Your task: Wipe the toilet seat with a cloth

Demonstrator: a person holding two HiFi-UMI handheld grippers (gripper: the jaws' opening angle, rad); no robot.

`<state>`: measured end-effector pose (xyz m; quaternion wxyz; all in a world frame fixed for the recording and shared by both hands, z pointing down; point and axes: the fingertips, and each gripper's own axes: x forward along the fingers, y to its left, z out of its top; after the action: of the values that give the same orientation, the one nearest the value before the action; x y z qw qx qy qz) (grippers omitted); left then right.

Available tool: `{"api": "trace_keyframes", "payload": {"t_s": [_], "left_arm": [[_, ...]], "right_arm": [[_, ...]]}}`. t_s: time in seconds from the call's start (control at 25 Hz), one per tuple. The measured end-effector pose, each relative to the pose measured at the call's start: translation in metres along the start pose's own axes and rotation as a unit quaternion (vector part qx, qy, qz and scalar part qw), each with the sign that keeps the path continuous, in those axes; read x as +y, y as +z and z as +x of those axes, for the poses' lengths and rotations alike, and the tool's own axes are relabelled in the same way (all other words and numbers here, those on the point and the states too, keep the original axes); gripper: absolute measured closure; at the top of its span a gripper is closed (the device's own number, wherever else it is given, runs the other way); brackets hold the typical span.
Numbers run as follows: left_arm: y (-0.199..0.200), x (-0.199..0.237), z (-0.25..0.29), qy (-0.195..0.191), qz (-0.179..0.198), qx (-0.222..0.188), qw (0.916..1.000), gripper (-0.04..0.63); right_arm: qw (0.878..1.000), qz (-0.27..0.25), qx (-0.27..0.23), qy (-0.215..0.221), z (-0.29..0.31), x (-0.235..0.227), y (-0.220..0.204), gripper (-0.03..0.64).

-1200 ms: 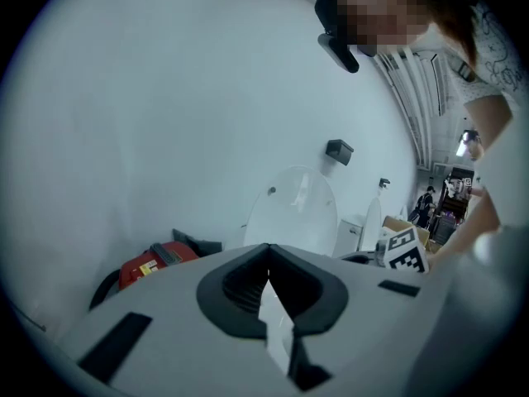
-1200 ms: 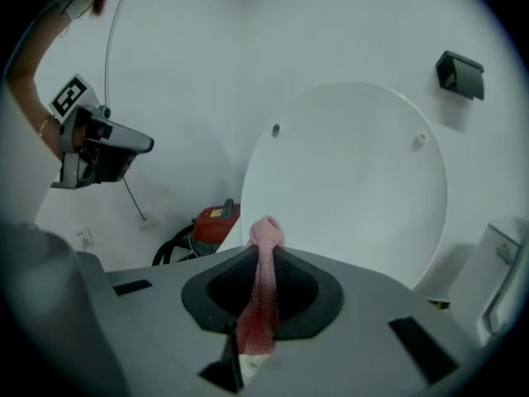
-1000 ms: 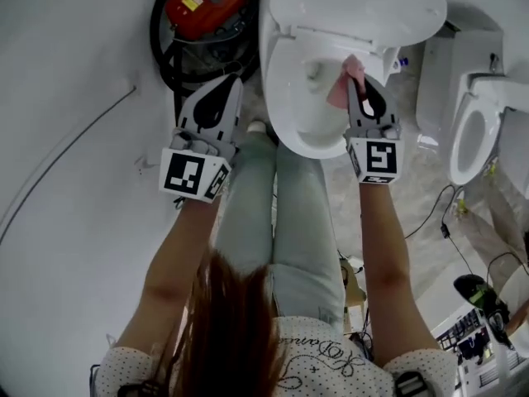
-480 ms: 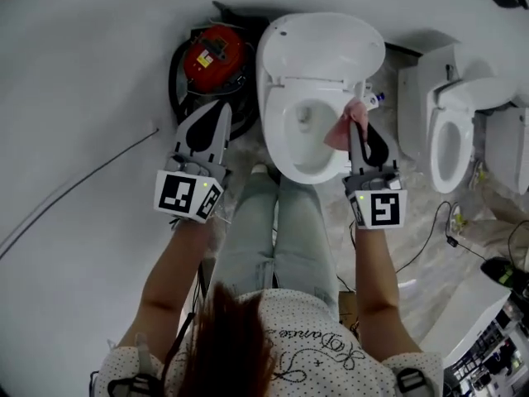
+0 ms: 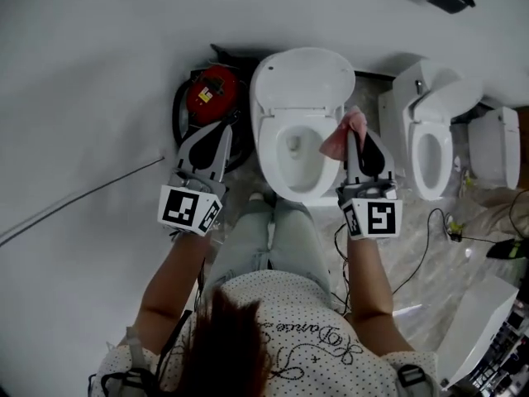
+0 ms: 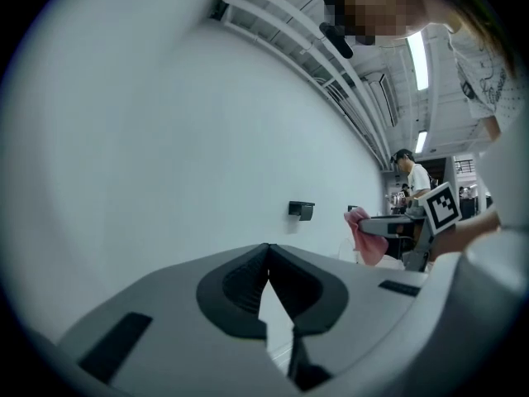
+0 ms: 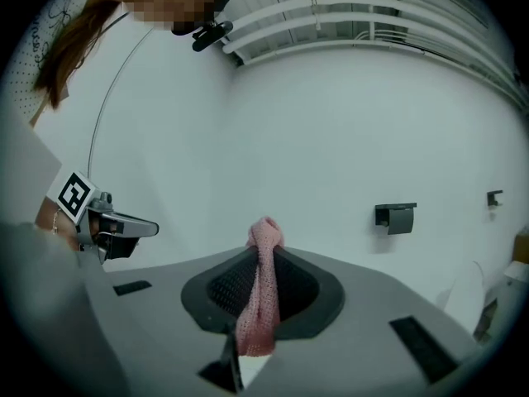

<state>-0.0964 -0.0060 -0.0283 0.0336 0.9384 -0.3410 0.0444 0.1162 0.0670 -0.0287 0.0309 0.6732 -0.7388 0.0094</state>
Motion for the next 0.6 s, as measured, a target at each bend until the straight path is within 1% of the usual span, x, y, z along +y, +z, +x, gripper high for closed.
{"api": "trace_keyframes", "payload": {"t_s": [0.28, 0.44, 0.6], "left_arm": [[0.023, -0.013, -0.022, -0.008, 0.011, -0.016, 0.9998, 0.591], [0.035, -0.022, -0.030, -0.013, 0.028, -0.022, 0.9993, 0.591], [0.046, -0.025, -0.036, -0.012, 0.028, -0.028, 0.9991, 0.591]], "right_arm": [[1.000, 0.003, -0.008, 0.001, -0.021, 0.017, 0.031, 0.557], [1.000, 0.008, -0.010, -0.011, -0.033, 0.023, 0.041, 0.555], [0.999, 0.017, -0.027, -0.017, -0.046, 0.030, 0.056, 0.555]]}}
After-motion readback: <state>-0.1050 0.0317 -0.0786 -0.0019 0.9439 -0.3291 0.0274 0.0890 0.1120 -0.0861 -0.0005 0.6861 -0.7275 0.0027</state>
